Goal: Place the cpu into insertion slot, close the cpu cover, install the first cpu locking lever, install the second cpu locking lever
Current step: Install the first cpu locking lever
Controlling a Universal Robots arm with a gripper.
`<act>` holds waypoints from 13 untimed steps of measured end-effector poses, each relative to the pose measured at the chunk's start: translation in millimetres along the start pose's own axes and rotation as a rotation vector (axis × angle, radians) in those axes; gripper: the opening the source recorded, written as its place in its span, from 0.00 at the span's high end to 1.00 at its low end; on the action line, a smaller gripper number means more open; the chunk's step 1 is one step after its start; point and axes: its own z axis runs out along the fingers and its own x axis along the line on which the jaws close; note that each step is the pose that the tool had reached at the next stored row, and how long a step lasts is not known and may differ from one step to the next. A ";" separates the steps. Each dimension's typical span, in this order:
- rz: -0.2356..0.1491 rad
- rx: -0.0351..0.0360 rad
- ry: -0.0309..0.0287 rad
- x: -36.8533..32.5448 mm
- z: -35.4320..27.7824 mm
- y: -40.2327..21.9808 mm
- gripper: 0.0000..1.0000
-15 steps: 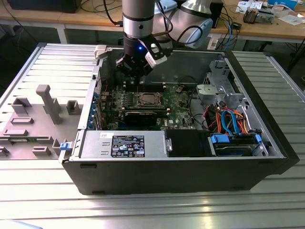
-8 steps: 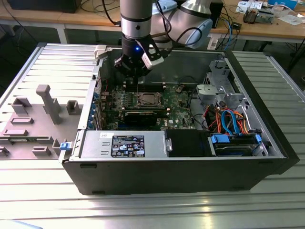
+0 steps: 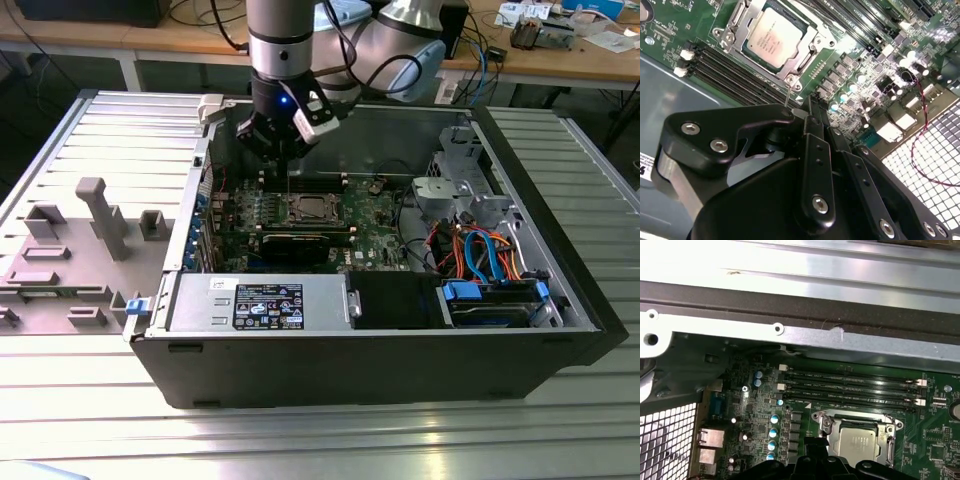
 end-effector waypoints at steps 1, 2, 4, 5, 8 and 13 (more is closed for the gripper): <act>0.004 0.0001 -0.0009 0.1 0.0 0.2 0.89; 0.007 0.0002 -0.0014 0.3 0.0 0.3 0.89; 0.013 0.0000 -0.0024 1.7 0.0 0.9 0.89; 0.013 -0.0003 -0.0026 2.3 0.0 1.7 0.89; 0.017 -0.0003 -0.0027 2.1 0.3 7.9 0.89; 0.044 0.0039 -0.0033 -6.9 1.2 20.0 0.89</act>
